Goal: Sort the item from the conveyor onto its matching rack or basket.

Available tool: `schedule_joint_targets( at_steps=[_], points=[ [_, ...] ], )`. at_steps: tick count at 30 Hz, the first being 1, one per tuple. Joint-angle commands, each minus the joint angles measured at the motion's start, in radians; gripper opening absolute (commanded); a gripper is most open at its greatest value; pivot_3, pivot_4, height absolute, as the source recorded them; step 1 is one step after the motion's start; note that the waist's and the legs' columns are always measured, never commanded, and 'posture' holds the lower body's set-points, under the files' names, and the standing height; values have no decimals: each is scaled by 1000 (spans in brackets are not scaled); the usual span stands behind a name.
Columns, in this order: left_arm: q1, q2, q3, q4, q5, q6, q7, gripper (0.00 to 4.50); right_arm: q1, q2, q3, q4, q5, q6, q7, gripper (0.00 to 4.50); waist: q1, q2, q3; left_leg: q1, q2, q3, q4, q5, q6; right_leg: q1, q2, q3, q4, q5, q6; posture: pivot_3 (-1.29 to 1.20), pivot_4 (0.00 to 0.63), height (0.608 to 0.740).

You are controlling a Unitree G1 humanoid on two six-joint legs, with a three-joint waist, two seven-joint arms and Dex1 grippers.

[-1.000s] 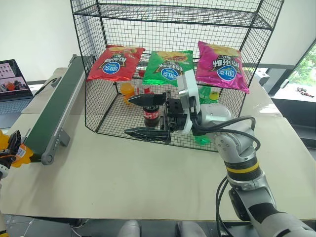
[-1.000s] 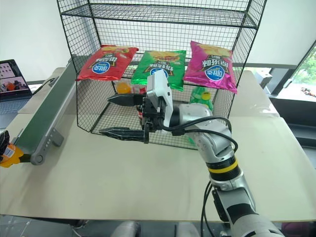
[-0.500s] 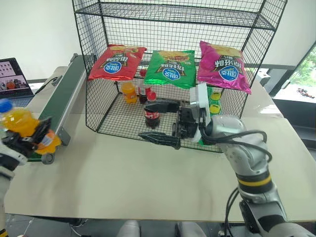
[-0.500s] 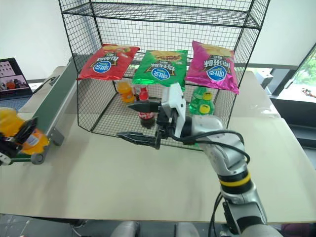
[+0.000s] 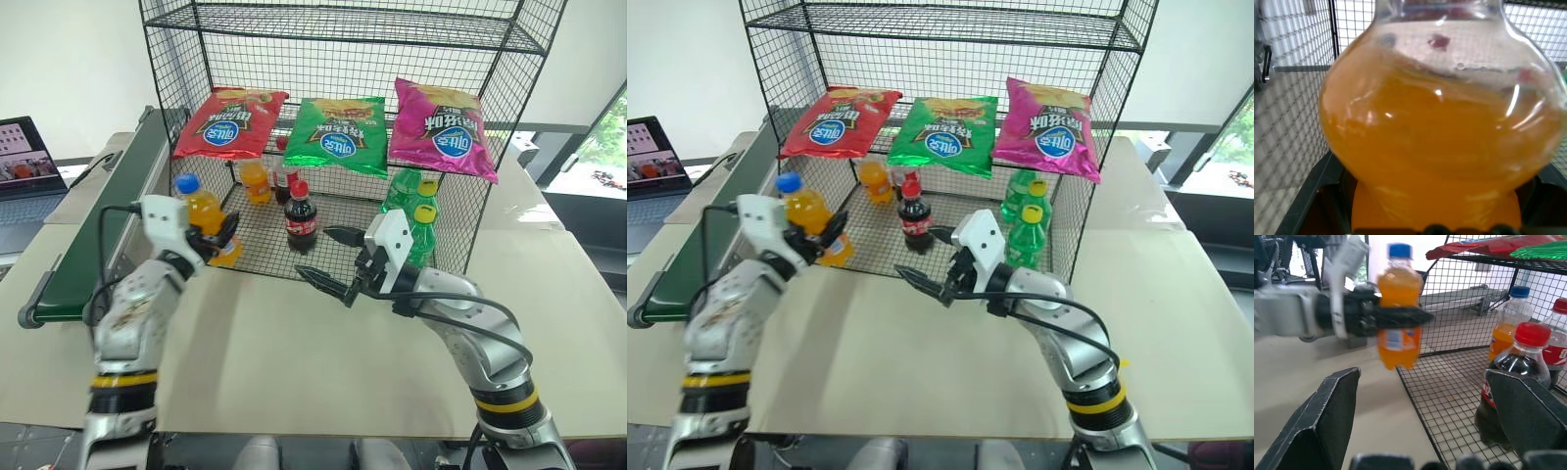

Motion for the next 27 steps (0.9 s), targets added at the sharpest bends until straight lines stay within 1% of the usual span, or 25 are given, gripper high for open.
schedule_joint_targets(
  at_steps=[1,4,8,12,16,20,21,22,24,27],
  points=[
    [-125,-39,-8,196,94,-198,29,3049,-14,10,13,15,-53,-46,-32,4500,0,0,0,0,0,0,0,0,0,0,0,0,0,0,0,0,150,738],
    [-224,-77,-20,387,158,-326,68,3049,-9,13,25,28,-85,-56,-46,4500,0,0,0,0,0,0,0,0,0,0,0,0,0,0,0,0,150,738],
    [-331,-103,-16,639,219,-475,112,3049,-2,22,21,27,-108,-54,-69,4500,0,-1,0,-1,0,0,0,0,0,0,0,0,0,0,0,0,150,738],
    [-382,-108,-15,803,260,-559,159,3049,-3,32,8,18,-113,-45,-85,4500,-2,-1,0,0,0,0,-1,0,0,0,0,0,0,0,1,0,150,738],
    [-404,-107,-4,888,269,-589,191,3049,-6,37,-1,11,-110,-37,-94,4500,-3,-1,0,0,0,0,-1,0,0,-1,0,0,1,0,1,0,150,738],
    [-413,-108,12,927,257,-613,186,3049,-13,37,-7,10,-104,-31,-95,4500,-2,-1,0,0,0,0,0,0,0,0,0,0,1,0,1,0,150,738],
    [-412,-107,17,927,251,-614,178,4090,-16,40,-11,12,-100,-30,-96,4500,-2,-1,0,0,0,0,0,0,0,0,0,0,1,0,1,0,150,738],
    [-409,-107,23,924,245,-614,169,4458,-21,44,-14,16,-97,-29,-96,4500,-2,-1,0,0,0,0,0,0,0,0,0,0,1,0,1,0,150,738],
    [-403,-107,30,915,237,-612,150,4458,-28,47,-17,22,-96,-30,-94,4500,-1,-1,0,0,0,0,0,0,0,0,0,0,1,0,1,0,150,738],
    [-357,-107,31,849,228,-591,116,4458,-38,58,-16,37,-88,-29,-87,4500,-2,0,0,0,0,0,0,0,0,0,0,0,2,0,1,0,150,738]
  ],
)
